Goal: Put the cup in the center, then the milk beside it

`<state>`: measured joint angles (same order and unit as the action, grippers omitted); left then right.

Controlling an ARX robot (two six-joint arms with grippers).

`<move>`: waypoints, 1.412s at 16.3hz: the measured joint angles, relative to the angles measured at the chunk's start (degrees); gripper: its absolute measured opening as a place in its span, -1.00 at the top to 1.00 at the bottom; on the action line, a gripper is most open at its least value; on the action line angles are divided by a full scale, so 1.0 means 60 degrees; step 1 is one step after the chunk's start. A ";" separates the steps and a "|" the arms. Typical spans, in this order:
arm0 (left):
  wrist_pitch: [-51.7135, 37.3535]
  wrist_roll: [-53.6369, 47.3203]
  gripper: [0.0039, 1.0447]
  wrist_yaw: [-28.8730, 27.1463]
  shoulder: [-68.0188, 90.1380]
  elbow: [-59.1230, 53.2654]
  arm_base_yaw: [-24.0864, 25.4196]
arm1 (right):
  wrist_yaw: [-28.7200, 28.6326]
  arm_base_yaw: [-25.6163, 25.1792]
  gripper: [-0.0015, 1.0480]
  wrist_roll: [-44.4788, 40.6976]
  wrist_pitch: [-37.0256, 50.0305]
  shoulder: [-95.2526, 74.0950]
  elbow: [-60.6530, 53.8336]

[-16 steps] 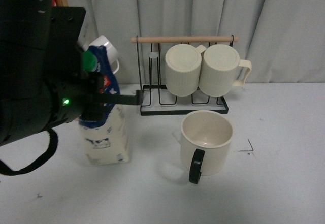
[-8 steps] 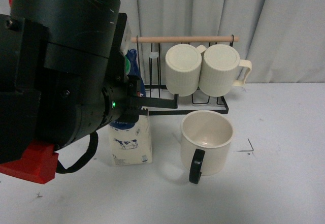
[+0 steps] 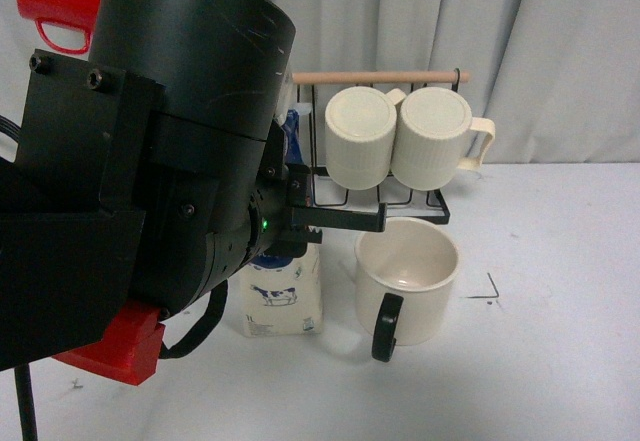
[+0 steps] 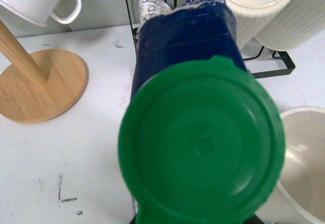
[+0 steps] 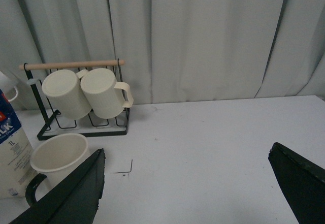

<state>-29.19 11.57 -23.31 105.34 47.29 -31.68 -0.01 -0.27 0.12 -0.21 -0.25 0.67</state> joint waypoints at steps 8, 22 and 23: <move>-0.0627 -0.1337 -0.85 0.1158 -0.2958 -0.1297 0.0372 | 0.0000 0.0000 -0.87 0.0000 0.0004 0.0000 0.0000; -0.4466 -0.1789 0.97 0.2120 -0.7140 -0.7049 0.3563 | 0.0004 0.0000 -0.87 0.0000 0.0004 0.0000 0.0000; -0.4226 -0.1789 0.97 0.2215 -0.7311 -0.7195 0.3643 | 0.0004 -0.0004 -0.87 0.0000 0.0000 0.0000 0.0000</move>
<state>-54.54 0.84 -10.02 61.47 4.12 -9.82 0.01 -0.30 0.12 -0.21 -0.25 0.67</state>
